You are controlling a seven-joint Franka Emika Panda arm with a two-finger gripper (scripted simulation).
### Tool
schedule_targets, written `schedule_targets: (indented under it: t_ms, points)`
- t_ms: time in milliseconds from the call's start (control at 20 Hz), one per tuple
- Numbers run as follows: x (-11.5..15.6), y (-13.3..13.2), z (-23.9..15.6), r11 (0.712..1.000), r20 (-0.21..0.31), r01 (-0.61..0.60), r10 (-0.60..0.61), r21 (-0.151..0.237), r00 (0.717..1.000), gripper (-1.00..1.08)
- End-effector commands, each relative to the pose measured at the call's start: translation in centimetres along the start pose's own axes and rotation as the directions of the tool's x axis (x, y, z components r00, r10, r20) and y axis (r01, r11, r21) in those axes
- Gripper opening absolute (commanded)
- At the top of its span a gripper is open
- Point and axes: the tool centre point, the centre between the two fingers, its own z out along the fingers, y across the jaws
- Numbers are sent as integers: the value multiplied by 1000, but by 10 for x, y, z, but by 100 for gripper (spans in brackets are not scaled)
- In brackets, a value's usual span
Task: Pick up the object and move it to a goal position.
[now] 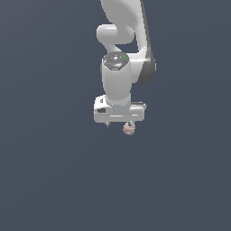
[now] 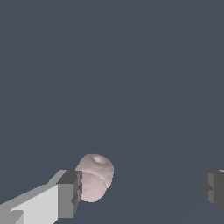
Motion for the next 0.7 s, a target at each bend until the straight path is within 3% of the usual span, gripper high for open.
schedule_targets:
  t_ms: [0,650]
  points:
    - [1,-2,1,1000,-2,4,-4,5,1000,100]
    - [-4,-6,8,1000,2,-27,27,-2,1000,100]
